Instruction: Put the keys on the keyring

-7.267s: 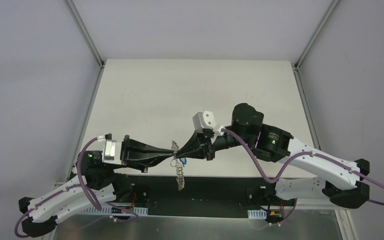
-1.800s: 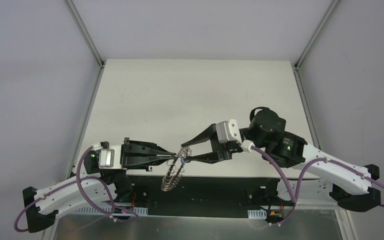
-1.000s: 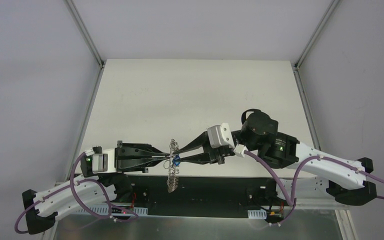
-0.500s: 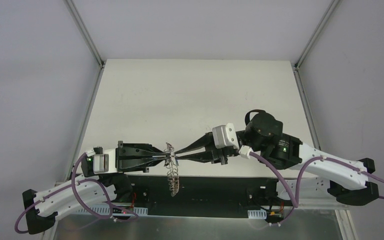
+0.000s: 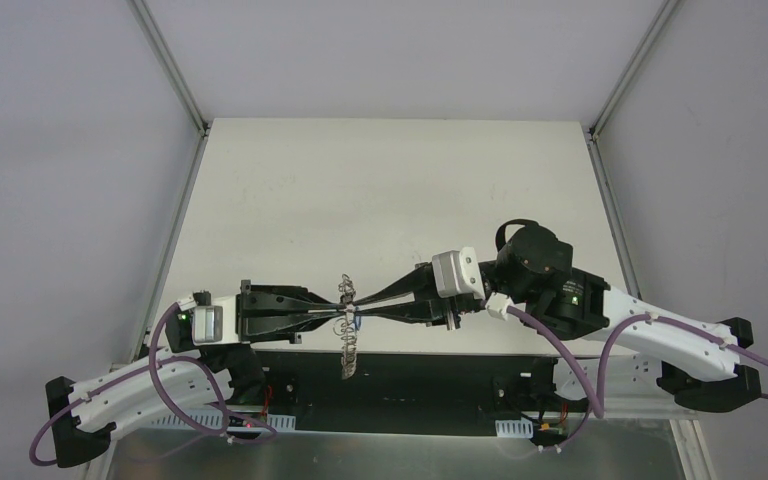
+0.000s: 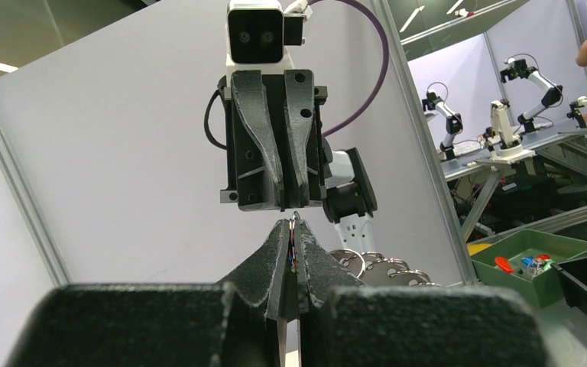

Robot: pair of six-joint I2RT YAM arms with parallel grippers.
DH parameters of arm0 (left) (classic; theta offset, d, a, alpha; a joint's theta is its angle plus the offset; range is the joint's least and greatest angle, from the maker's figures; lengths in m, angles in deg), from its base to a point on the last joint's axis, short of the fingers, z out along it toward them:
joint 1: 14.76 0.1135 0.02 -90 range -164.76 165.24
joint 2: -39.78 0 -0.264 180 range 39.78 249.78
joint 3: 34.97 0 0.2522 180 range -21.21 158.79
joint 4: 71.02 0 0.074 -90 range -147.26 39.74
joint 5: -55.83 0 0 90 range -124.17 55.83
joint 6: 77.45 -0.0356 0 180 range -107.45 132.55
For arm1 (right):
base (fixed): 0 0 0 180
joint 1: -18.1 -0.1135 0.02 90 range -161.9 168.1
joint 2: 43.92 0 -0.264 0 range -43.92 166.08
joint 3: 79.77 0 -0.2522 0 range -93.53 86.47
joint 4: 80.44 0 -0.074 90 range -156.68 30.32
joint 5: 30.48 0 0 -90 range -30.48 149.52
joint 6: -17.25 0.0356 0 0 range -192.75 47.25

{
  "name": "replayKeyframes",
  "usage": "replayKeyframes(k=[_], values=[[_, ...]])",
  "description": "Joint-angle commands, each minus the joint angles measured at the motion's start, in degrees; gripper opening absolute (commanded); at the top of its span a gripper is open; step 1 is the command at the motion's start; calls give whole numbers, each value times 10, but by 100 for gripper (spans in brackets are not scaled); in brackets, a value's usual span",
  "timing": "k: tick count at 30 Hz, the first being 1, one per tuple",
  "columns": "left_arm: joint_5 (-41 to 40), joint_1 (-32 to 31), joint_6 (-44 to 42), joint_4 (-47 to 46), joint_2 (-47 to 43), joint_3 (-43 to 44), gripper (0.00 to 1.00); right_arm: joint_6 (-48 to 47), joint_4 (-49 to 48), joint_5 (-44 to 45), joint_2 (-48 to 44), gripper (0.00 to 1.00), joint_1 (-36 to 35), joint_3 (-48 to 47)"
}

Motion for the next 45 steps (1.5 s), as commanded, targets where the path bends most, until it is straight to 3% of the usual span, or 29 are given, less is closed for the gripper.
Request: replayKeyframes(k=[1,29,35,45], values=[[-10,-3,-6,-45,0,9,0,-9,-24,5,-6,16,-4,-3],[-10,-3,-8,-44,-1,13,0,-11,8,13,-3,13,-4,-5],[-11,-3,-9,-43,-3,11,0,-14,17,14,-3,0,-4,-6],[-11,-3,-12,-43,-6,10,0,-13,17,16,-14,0,-4,11]])
